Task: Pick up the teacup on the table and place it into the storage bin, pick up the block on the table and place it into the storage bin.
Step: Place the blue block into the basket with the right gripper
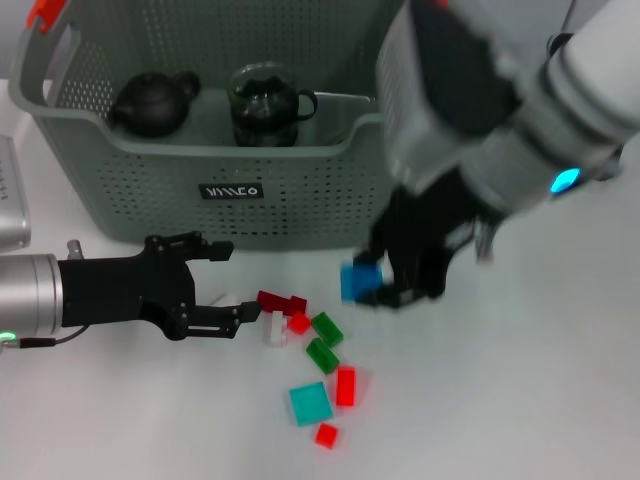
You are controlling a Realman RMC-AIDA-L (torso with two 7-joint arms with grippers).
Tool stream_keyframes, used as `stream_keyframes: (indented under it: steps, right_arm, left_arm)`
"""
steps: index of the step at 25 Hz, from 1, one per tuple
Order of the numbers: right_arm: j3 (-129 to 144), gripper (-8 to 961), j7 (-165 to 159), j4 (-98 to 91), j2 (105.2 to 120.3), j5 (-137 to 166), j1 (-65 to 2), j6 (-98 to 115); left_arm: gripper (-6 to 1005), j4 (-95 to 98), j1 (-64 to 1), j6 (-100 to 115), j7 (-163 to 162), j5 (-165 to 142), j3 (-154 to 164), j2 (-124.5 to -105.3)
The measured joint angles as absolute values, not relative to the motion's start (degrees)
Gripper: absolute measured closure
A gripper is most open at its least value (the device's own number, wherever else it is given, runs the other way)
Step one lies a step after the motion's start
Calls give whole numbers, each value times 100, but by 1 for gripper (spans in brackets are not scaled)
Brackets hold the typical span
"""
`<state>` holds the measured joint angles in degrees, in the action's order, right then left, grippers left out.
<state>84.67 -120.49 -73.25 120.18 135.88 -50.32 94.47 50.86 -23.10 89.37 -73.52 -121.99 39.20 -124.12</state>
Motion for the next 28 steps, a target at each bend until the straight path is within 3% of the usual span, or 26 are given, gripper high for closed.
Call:
stream_keyframes:
  steps: [6,11,28]
  right_arm:
    - [7373,529,-12257,-8723,12019,13528,-5279,10106]
    - [6884,529,-12230,-8813,12023,13542,-5668,9709]
    - [7399,530,-11980,-5164,12038,13920,-6583,5159]
  left_arm:
    - [123,5098,-2314,8939,-7350,-12249,3911,-12408]
    - [123,5100,-2319,8939,-7348,-12252,3911,-12410]
    - [123,5133,-2349,8938,-7330,-12252,3910,-12401]
